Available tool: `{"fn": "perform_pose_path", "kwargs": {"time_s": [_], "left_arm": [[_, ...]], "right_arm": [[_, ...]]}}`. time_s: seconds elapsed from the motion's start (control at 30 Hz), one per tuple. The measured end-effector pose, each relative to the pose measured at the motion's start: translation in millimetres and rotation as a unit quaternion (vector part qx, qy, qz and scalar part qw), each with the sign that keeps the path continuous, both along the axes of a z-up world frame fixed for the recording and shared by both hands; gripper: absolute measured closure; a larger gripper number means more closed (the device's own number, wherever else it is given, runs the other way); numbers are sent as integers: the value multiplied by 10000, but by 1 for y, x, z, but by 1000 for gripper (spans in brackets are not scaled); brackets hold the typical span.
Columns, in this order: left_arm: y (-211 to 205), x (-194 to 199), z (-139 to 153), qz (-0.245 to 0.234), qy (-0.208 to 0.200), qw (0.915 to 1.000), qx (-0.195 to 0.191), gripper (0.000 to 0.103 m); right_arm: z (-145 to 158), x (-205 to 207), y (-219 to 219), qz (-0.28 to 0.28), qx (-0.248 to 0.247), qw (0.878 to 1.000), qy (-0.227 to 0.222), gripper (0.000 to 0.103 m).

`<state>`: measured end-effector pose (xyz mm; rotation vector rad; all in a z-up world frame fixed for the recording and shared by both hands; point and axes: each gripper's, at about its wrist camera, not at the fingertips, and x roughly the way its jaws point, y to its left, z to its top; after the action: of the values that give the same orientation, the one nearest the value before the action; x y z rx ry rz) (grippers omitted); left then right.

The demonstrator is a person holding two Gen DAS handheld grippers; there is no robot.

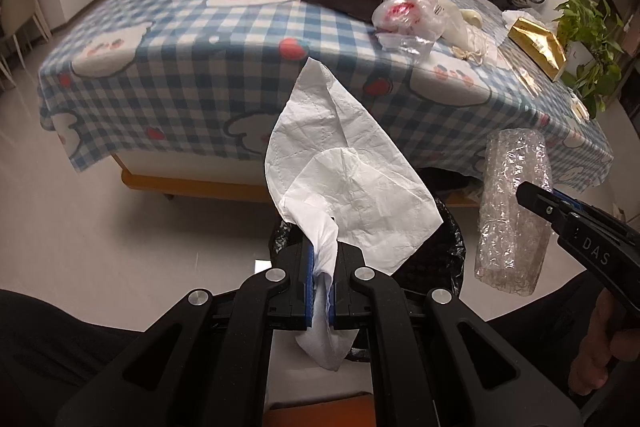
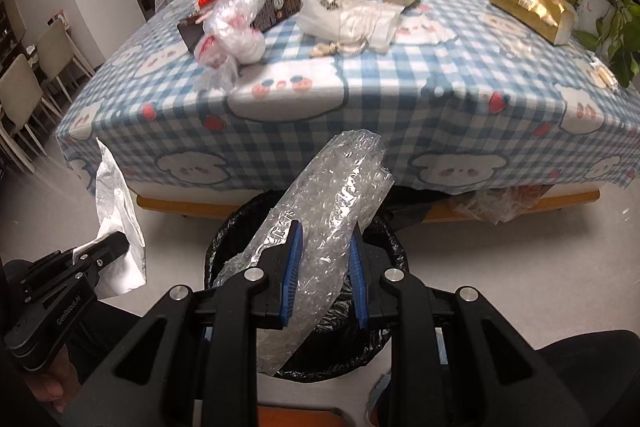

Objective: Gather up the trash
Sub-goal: 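Carry the tissue and bubble wrap with both tools over the black trash bin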

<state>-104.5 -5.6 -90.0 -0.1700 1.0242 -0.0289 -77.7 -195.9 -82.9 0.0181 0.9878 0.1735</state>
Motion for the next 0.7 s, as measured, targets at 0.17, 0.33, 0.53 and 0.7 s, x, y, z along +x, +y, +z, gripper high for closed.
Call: {"fn": "perform_pose_path", "kwargs": {"time_s": [0.17,0.33,0.53,0.7], "left_arm": [[3,3,-11,32,74,10000,13,100],[5,7,-24,36,150,9999,51,100],[10,17,-48,83,290,9995,75,100],[16,22,-64,74,348,9993,86,100]], "right_arm": [[-14,5,5,39,8,9999,140,81],[-32,10,8,99,-18,9995,311,81],[-59,21,11,123,-151,9985,503,81],[-83,29,17,162,-250,9972,686,81]]}}
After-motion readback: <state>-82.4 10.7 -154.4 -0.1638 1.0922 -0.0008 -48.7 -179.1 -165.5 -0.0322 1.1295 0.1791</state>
